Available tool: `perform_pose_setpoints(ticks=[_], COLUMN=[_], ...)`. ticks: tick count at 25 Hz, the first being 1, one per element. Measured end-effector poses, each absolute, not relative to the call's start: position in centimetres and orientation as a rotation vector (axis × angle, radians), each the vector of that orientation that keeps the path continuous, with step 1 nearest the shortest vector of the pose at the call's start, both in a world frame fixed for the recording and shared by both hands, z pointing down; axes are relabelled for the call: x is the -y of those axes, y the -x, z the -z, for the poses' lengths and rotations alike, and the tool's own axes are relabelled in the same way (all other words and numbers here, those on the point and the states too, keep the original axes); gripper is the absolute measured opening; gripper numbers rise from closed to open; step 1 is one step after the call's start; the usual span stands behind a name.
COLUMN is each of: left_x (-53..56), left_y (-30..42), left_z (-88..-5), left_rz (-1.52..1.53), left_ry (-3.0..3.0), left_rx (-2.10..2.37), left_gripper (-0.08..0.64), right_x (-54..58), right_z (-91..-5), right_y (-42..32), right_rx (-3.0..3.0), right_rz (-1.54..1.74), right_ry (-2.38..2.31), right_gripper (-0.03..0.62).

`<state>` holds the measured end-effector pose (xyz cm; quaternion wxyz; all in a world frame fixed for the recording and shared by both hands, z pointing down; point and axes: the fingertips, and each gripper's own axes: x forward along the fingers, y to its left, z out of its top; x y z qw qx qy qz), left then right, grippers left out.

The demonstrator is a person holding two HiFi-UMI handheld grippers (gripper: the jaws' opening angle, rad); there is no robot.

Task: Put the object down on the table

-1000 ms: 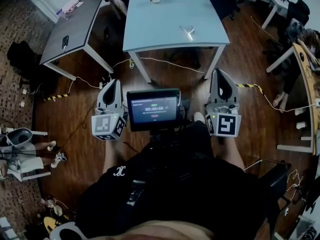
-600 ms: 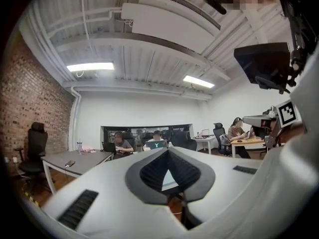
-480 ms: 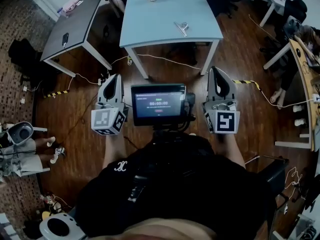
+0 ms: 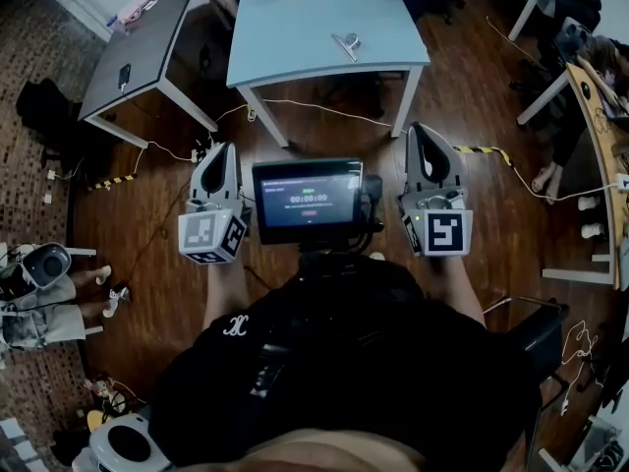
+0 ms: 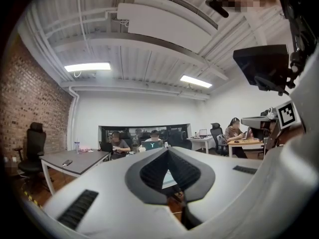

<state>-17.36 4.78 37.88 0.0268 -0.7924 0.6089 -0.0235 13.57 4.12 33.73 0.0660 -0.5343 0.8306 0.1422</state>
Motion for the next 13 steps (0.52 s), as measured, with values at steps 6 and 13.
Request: perform_pose_setpoints(ticks=[6,13], left_x=[-5.3,-5.1], left_y=[13.8,13.7], left_z=[-37.9,-37.7], left_rz=[0.091,0.1], left_ry=[2.439,2.433], left_rx=[-1.874,-1.878], left_gripper=[-0.002,-0.002], right_x=[-4.5,-4.1], right_z=[-34.1,-34.7], right_y=[-16.7,-16.7], right_rx=[-2.507,-2.531], right_rz=[-0.425,-0.391], right_ry=[1.583,1.622], right_gripper=[-0.023,-0.023])
